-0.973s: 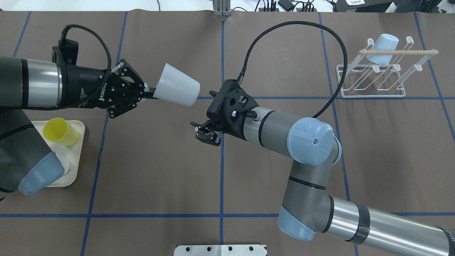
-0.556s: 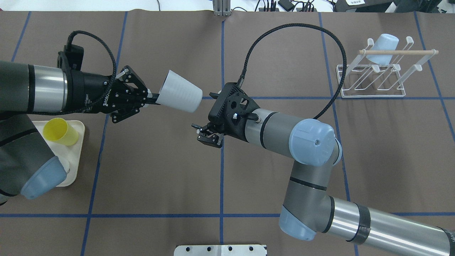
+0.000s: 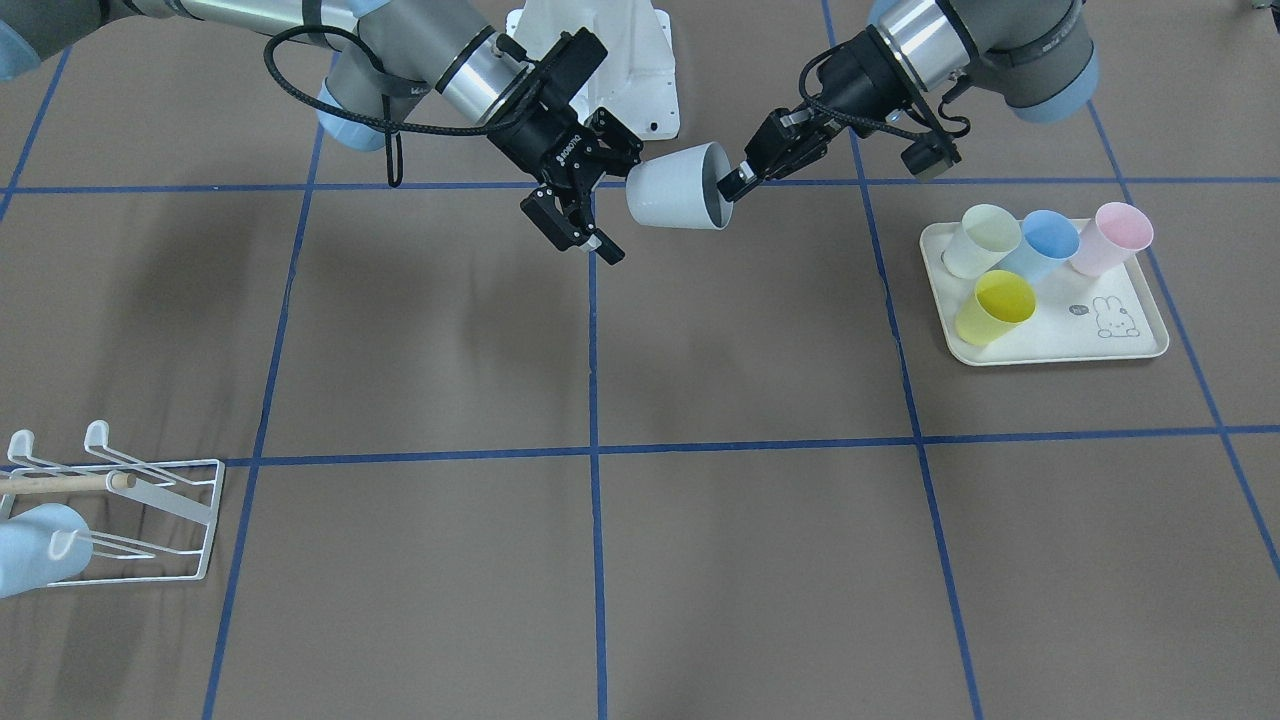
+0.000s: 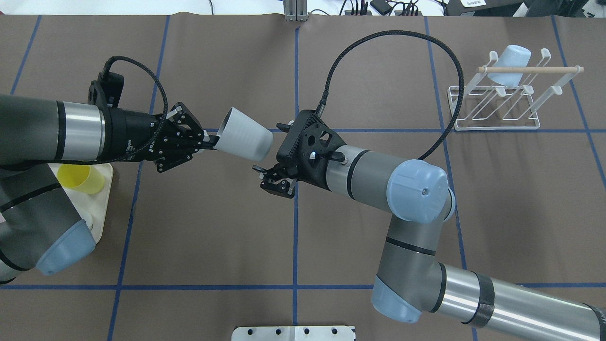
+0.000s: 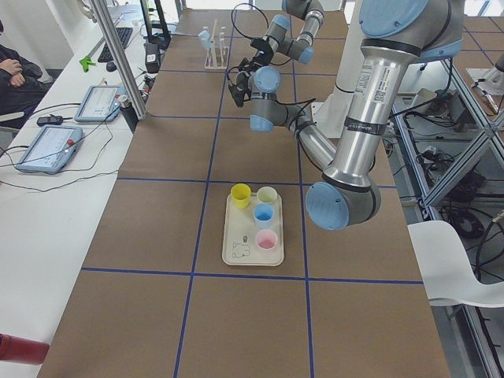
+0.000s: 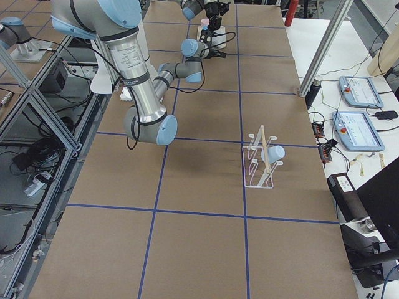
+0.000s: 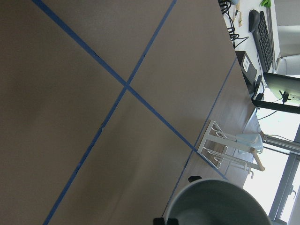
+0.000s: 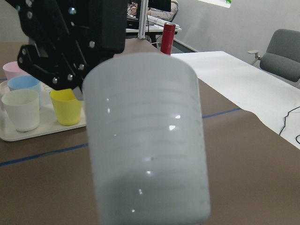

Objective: Transfer IKEA cup to right arm and place on rack

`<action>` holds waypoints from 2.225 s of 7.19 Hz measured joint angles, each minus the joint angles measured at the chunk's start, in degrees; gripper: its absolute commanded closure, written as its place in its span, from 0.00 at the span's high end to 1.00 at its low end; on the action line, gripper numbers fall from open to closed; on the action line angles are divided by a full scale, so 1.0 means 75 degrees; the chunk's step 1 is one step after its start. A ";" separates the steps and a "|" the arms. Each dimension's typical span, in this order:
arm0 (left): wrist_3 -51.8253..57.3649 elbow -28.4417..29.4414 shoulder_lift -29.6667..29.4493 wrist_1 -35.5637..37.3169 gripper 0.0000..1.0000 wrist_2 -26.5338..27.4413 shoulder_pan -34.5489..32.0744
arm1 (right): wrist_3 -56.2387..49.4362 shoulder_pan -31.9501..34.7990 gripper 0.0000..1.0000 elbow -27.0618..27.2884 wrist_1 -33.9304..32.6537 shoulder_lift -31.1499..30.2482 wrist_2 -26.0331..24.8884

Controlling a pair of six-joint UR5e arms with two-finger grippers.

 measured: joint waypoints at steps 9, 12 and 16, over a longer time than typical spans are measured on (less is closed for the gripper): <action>0.0249 0.0224 -0.0017 0.0000 0.00 0.0137 0.0087 | -0.0045 -0.0147 0.92 0.0057 0.0005 0.0062 -0.0024; 0.0295 0.0222 -0.0026 -0.0010 0.00 0.0137 0.0087 | -0.0024 -0.0152 0.92 0.0100 0.0005 0.0058 -0.0037; 0.0315 0.0211 -0.0029 -0.0023 0.00 0.0126 0.0091 | -0.0007 -0.0145 0.92 0.0101 0.0005 0.0078 -0.0055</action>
